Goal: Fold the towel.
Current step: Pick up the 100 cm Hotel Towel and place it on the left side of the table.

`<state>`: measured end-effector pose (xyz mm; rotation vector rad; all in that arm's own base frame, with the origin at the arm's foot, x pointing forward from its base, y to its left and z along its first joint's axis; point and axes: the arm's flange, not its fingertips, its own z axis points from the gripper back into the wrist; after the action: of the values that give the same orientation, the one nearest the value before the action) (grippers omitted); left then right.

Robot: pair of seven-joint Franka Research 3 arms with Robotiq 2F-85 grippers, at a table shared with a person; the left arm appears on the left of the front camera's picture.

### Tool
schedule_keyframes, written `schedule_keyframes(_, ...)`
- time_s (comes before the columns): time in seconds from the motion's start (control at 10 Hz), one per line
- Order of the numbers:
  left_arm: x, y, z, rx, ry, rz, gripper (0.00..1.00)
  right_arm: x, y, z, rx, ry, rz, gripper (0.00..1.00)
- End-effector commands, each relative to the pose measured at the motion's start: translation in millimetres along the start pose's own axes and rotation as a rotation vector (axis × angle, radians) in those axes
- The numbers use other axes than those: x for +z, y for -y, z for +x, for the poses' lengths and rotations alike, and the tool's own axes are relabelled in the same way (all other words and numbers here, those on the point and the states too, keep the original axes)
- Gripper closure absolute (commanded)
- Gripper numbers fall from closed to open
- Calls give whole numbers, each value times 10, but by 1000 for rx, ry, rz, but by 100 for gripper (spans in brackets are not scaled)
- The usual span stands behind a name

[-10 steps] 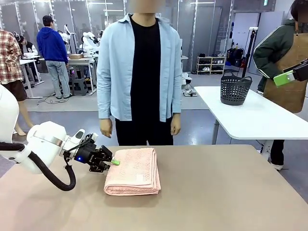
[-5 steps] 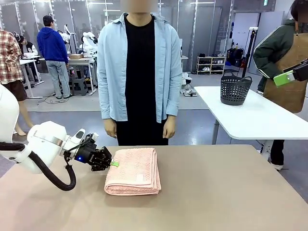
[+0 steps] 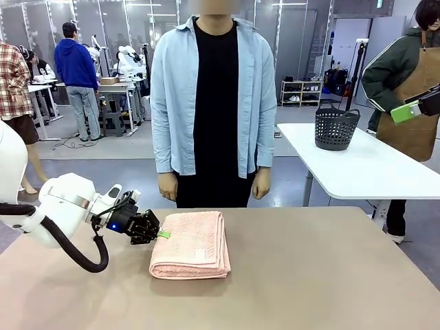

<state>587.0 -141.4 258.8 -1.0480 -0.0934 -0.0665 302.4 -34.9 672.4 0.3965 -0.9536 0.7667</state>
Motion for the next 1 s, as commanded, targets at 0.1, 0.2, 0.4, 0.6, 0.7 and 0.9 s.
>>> schedule_keyframes(0.1,0,0,0,0,0,0,90,-2,-10,2,-1,-3,-4,0)
schedule_keyframes(0.2,152,16,6,-10,8,14,91,-2,-10,2,-1,-3,-4,0)
schedule_keyframes(0.4,494,-63,-71,-19,-12,53,91,-2,-10,2,-1,-3,-4,0)
schedule_keyframes(0.6,716,-242,-221,-23,-13,90,91,-2,-10,2,-1,-3,-4,0)
schedule_keyframes(0.7,850,-377,-313,-12,-9,115,91,-2,-10,2,-1,-3,-4,0)
schedule_keyframes(0.9,1211,-641,-534,5,13,137,91,-2,-10,2,-1,-3,-4,0)
